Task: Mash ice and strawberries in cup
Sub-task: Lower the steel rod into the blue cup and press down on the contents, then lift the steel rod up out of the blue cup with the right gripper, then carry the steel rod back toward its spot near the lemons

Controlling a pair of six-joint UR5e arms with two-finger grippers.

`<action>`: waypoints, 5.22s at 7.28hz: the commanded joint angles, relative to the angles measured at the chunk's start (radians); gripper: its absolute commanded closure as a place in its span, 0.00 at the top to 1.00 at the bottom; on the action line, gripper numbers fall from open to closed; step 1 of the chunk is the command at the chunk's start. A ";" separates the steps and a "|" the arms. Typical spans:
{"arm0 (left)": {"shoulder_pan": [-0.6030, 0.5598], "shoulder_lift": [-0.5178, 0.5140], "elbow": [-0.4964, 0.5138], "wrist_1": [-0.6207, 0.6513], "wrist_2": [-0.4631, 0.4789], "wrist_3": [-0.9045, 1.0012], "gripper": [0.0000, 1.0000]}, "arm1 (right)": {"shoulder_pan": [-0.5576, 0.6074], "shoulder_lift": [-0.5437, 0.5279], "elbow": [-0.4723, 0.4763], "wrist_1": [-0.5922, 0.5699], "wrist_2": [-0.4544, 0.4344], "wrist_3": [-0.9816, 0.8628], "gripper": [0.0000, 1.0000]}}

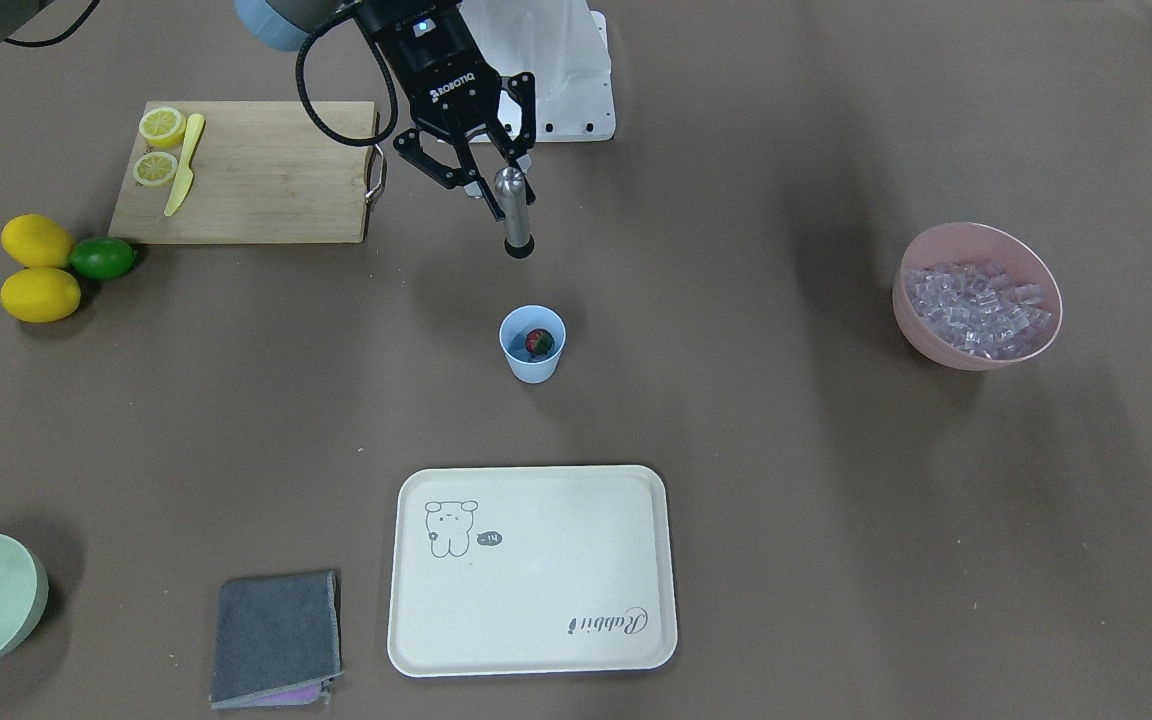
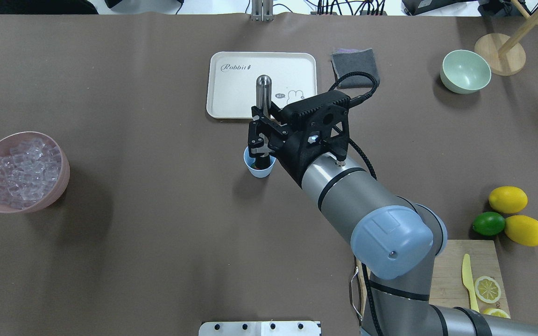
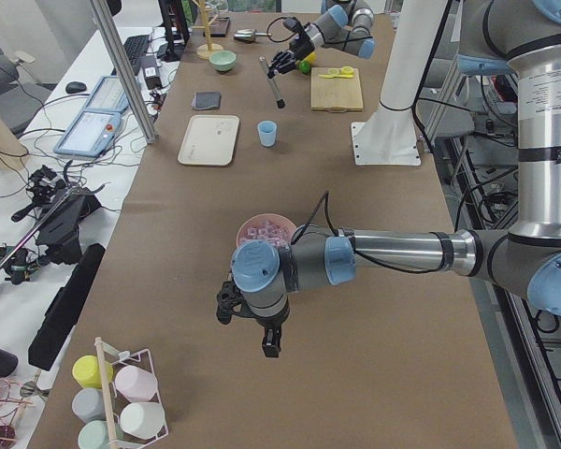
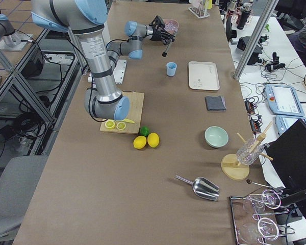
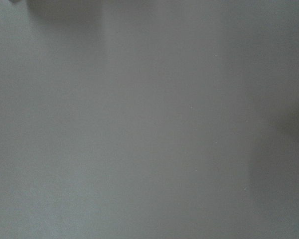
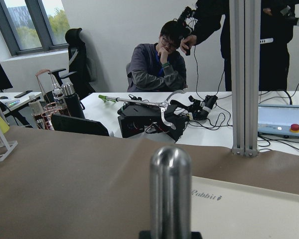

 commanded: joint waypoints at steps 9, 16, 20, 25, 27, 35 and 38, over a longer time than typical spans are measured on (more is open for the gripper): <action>0.000 0.027 -0.001 -0.001 -0.001 -0.005 1.00 | 0.016 0.048 -0.348 0.302 -0.005 -0.038 0.00; -0.002 0.041 -0.007 -0.002 -0.003 0.002 1.00 | 0.044 0.049 -0.197 0.197 0.043 -0.082 0.00; -0.002 0.045 -0.013 -0.002 -0.003 0.002 1.00 | 0.029 0.016 -0.361 0.390 0.031 -0.071 0.00; -0.002 0.045 -0.015 -0.002 -0.003 0.002 1.00 | 0.034 0.038 -0.347 0.368 0.028 -0.079 0.00; -0.003 0.044 -0.015 -0.002 -0.003 0.002 1.00 | 0.077 0.051 -0.219 0.182 0.096 -0.058 0.00; -0.008 0.047 -0.026 -0.076 -0.001 0.004 1.00 | 0.544 0.048 0.063 -0.523 0.942 0.338 0.00; -0.006 0.086 -0.026 -0.174 0.000 0.002 1.00 | 0.601 -0.107 0.032 -0.797 1.140 0.103 0.00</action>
